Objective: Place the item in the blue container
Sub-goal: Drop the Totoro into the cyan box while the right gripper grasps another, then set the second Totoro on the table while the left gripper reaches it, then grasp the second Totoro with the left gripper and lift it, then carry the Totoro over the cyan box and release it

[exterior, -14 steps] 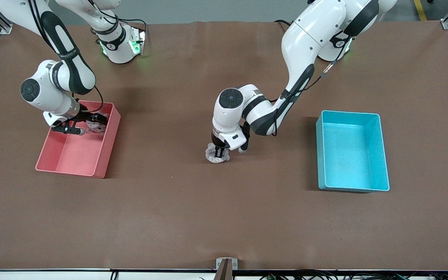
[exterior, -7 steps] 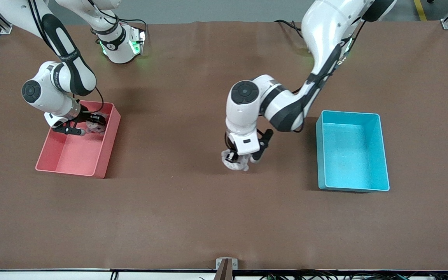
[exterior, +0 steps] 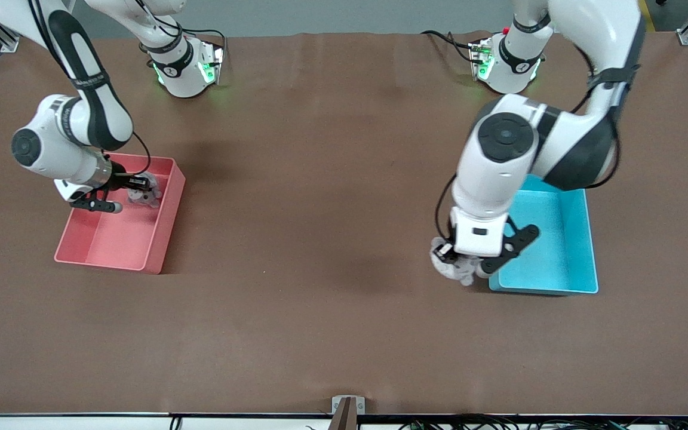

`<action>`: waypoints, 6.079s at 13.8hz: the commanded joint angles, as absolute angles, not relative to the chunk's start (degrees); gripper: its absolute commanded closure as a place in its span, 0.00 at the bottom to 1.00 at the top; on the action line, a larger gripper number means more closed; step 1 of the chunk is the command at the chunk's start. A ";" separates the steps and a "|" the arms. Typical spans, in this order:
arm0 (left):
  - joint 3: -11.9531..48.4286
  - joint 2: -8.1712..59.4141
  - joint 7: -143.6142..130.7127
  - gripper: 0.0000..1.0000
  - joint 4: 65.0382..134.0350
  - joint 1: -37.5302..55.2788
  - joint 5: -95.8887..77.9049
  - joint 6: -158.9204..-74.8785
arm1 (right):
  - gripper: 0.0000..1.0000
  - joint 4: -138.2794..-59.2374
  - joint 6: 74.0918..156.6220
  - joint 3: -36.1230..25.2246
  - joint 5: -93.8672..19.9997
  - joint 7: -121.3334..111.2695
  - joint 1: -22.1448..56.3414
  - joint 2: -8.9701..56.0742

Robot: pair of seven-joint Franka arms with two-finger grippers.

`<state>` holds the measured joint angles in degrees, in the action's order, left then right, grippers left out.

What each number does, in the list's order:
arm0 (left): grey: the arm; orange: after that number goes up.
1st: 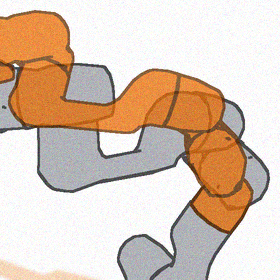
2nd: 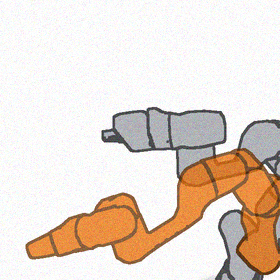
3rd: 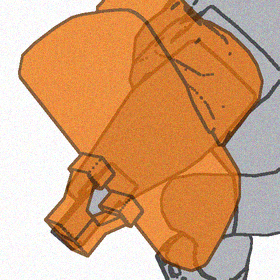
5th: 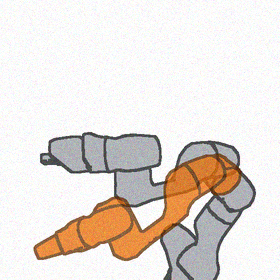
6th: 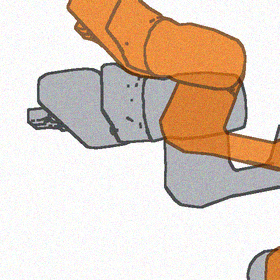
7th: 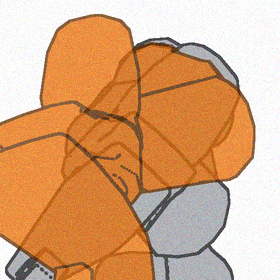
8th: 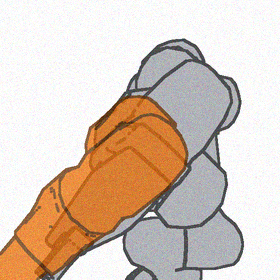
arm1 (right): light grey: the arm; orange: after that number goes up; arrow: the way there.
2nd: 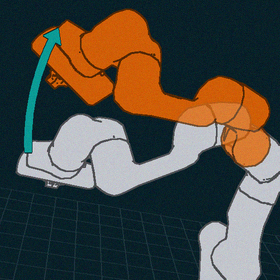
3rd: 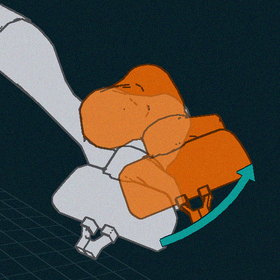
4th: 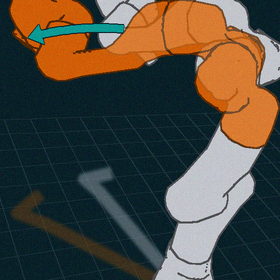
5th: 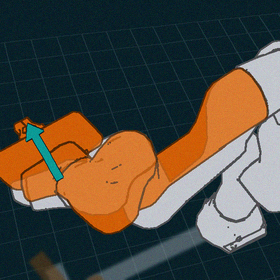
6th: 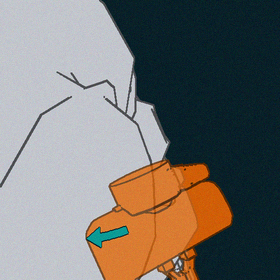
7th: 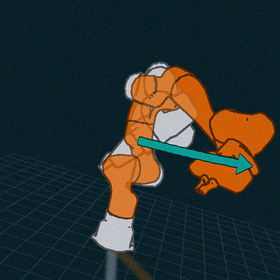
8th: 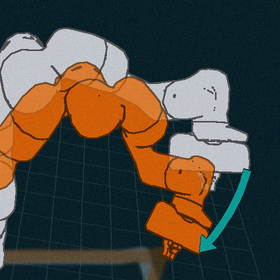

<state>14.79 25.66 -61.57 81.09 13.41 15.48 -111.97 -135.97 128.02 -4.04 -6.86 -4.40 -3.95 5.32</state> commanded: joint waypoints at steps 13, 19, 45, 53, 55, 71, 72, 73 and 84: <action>15.38 25.84 -29.79 0.00 97.38 -6.68 16.70 -110.57 | 0.99 -97.75 112.12 -2.64 -7.65 66.66 29.41 19.75; 15.56 25.58 -30.41 0.00 95.80 -7.12 16.08 -110.48 | 1.00 -89.22 124.88 -2.90 -5.98 86.99 40.50 36.36; 17.49 39.19 -101.13 0.00 89.84 23.19 -1.49 -138.58 | 0.00 -97.80 109.34 -2.99 1.67 33.81 22.00 19.18; 8.63 46.75 -121.10 0.00 83.58 39.10 -0.35 -148.00 | 0.00 -101.08 101.44 -3.08 1.67 3.35 4.41 9.41; 6.25 47.63 -123.13 0.00 83.58 41.74 -0.44 -150.28 | 0.00 -99.76 99.06 -3.08 1.67 2.20 2.65 8.70; 4.66 49.49 -122.18 1.00 83.58 43.95 3.16 -155.13 | 0.00 -86.66 91.76 -3.08 1.85 -4.13 -2.37 10.81; 3.88 48.26 -121.91 1.00 83.58 44.03 4.56 -154.69 | 0.00 -86.57 91.06 -3.08 1.67 -3.96 -2.37 10.64; 3.35 47.03 -121.73 1.00 83.67 43.60 6.66 -153.56 | 0.00 -86.40 89.49 -3.08 1.50 -3.69 -2.37 10.55; 7.82 25.68 -63.61 1.00 87.52 19.28 9.76 -117.89 | 0.00 -91.84 85.52 -2.64 1.32 -3.60 -1.93 2.30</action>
